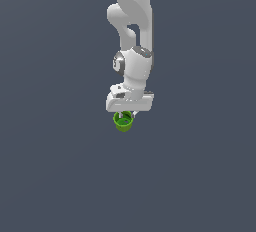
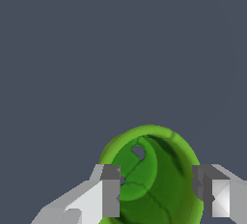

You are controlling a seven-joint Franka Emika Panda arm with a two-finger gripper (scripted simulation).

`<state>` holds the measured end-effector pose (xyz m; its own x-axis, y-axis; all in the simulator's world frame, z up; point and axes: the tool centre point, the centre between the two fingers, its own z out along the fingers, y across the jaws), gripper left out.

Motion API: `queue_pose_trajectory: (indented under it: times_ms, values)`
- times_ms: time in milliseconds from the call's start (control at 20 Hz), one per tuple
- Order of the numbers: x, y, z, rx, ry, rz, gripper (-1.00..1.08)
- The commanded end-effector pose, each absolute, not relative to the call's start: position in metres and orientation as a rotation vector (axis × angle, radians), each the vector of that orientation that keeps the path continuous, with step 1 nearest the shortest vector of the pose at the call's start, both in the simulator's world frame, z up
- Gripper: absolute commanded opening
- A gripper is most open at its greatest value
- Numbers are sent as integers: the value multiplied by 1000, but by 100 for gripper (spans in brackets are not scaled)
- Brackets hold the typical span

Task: Pick up the object and move it to a goal position.

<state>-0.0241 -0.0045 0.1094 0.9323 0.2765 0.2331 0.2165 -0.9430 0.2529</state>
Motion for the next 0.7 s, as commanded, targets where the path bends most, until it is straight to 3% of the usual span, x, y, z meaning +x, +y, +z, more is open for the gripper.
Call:
queue_pose_trajectory:
  times_ms: [0, 650]
  values:
    - [-28, -2, 107, 2848, 414, 438, 28]
    - [-51, 17, 100, 2793, 606, 618, 28]
